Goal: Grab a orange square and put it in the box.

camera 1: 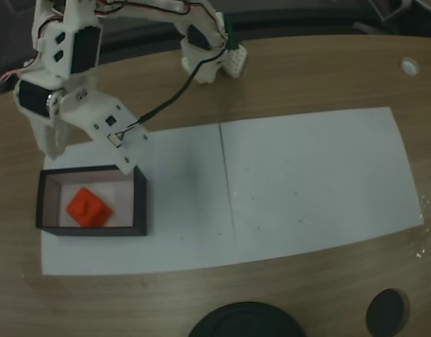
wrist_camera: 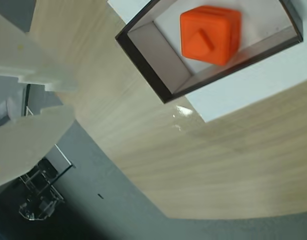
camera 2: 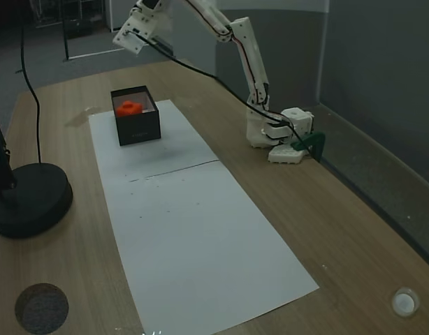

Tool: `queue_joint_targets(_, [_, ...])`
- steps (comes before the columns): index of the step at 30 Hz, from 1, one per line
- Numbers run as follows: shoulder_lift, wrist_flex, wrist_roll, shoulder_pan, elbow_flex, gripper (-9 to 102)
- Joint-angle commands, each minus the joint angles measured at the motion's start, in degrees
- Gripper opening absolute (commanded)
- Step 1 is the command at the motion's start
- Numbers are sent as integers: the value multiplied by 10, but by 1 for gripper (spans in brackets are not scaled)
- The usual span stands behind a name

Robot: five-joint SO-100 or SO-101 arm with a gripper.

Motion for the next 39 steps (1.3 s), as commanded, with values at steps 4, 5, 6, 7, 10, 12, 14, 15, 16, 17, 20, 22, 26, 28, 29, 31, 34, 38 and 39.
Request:
queue_joint_targets(4, [69,-1,55,-39,3,0])
queue_joint_targets(5, [76,-1,60,-47,24,0])
queue_joint_targets(6, [85,-1,65,-59,47,0])
queue_joint_targets(7, [96,-1,72,-74,72,0])
queue_joint_targets(10, [136,-2,91,-124,153,0])
queue_joint_targets(12, [168,-2,97,-166,206,0])
queue_joint_targets(14, [204,-2,95,-214,262,0])
queue_joint_targets(15, [222,-3,92,-237,290,0])
queue_joint_targets(16, [242,-4,91,-261,317,0])
queue_joint_targets(17, [262,-5,91,-283,345,0])
queue_joint_targets(20, [324,-8,91,-352,425,0])
queue_joint_targets(22, [368,-11,91,-396,470,0])
queue_joint_targets(26, [475,-54,71,-463,582,0])
queue_joint_targets(28, [538,-85,65,-476,646,0])
queue_joint_targets(29, [571,-104,59,-478,680,0])
queue_joint_targets(31, [637,-142,52,-478,751,0])
queue_joint_targets(34, [728,-206,34,-473,859,0])
queue_joint_targets(38, [834,-294,15,-443,984,0])
queue_joint_targets(39, [856,-316,15,-432,1013,0])
